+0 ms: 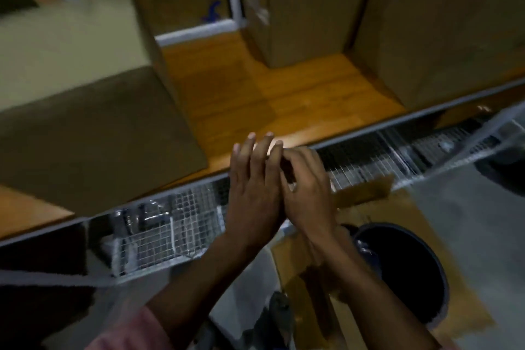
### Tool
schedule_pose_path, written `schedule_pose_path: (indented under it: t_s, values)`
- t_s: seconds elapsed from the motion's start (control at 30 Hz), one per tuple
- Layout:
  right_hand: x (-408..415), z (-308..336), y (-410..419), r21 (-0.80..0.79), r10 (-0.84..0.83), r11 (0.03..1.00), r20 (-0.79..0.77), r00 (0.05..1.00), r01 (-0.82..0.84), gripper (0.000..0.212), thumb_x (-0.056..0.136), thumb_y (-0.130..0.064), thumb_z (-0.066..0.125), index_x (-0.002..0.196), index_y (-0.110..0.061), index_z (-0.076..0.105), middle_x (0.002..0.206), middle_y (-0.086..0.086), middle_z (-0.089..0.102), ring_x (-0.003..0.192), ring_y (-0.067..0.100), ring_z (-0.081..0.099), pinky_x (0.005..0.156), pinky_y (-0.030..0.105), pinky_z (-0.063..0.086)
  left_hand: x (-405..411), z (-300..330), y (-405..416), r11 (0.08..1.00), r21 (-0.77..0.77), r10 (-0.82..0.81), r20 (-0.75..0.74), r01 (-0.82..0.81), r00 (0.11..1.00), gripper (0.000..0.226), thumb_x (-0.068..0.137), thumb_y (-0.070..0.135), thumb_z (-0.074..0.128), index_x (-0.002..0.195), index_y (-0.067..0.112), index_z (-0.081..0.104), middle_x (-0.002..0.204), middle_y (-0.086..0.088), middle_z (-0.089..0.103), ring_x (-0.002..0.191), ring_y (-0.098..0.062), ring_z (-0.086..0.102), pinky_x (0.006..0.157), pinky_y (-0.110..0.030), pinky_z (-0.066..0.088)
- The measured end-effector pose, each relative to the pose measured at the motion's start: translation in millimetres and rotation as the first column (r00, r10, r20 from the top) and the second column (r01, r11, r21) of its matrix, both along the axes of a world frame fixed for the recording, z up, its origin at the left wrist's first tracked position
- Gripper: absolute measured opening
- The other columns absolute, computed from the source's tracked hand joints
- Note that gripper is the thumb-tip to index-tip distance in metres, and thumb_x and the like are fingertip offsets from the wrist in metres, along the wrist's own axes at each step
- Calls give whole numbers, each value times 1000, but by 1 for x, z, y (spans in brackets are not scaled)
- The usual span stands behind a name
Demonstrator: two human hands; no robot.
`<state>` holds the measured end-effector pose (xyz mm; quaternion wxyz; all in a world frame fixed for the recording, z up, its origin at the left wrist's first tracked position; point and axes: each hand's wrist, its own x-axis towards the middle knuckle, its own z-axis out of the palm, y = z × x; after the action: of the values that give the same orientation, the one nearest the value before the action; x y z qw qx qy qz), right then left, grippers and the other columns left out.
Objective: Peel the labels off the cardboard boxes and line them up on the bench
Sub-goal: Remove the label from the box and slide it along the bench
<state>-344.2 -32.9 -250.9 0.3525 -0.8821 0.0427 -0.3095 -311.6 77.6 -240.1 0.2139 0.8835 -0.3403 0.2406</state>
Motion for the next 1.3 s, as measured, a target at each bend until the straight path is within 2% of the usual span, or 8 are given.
schedule_pose_path:
  t_s: [0.33, 0.6, 0.7, 0.9, 1.0, 1.13, 1.23, 1.3]
  values:
    - [76, 87, 100, -185, 397, 911, 156, 905, -368, 19, 96, -7, 61, 114, -1, 65, 113, 14, 62, 103, 31, 58, 91, 40, 48, 38, 69, 106, 924, -114, 380, 169, -365, 909, 58, 93, 20, 68, 145, 0, 49, 155, -18, 44, 151, -37, 28, 122, -59, 22]
    - [99, 134, 143, -321, 395, 904, 378, 837, -282, 18, 91, -14, 74, 107, -7, 74, 111, 12, 67, 103, 33, 61, 86, 48, 45, 62, 106, 164, 903, -199, 425, 281, -381, 861, 55, 93, 11, 66, 144, -1, 46, 152, -23, 45, 148, -43, 30, 117, -65, 25]
    - [112, 153, 150, -375, 413, 888, 390, 823, -268, 12, 91, -15, 71, 102, -11, 75, 106, 7, 69, 100, 28, 61, 85, 46, 44, 78, 123, 189, 897, -171, 441, 267, -408, 857, 57, 94, 23, 61, 144, 4, 43, 152, -20, 45, 148, -40, 28, 118, -64, 23]
    - [161, 195, 165, -502, 503, 761, 59, 862, -410, 24, 98, -30, 53, 112, -18, 69, 113, 1, 67, 107, 20, 54, 86, 35, 40, 108, 148, 224, 842, 13, 526, 192, -539, 828, 51, 97, 45, 46, 131, 9, 59, 136, -14, 58, 133, -34, 45, 106, -52, 40]
    - [193, 206, 173, -481, 528, 682, -197, 826, -551, 32, 102, -32, 46, 126, -22, 64, 129, -1, 63, 118, 20, 50, 97, 44, 45, 118, 151, 234, 840, 87, 511, 204, -536, 835, 42, 98, 44, 40, 110, 13, 66, 111, -10, 66, 101, -27, 57, 83, -43, 44]
    - [220, 216, 186, -544, 448, 570, -423, 788, -616, 41, 107, -36, 38, 146, -31, 51, 153, -11, 47, 133, 20, 38, 104, 45, 31, 139, 176, 246, 845, 119, 492, 203, -521, 846, 34, 99, 35, 41, 91, 13, 67, 84, -7, 61, 72, -21, 52, 60, -34, 32]
    - [230, 215, 191, -545, 363, 581, -493, 791, -605, 47, 107, -45, 30, 151, -36, 41, 163, -15, 33, 144, 20, 28, 110, 49, 22, 164, 192, 255, 832, 110, 545, 18, -543, 838, 29, 100, 36, 43, 105, 17, 65, 99, -3, 62, 85, -22, 56, 63, -36, 41]
    - [235, 212, 194, -558, 298, 624, -477, 827, -547, 45, 105, -48, 30, 144, -35, 48, 159, -9, 41, 148, 21, 30, 113, 52, 21, 176, 192, 260, 849, 113, 527, -101, -517, 844, 33, 100, 36, 42, 117, 18, 64, 114, -4, 61, 100, -23, 53, 81, -42, 49]
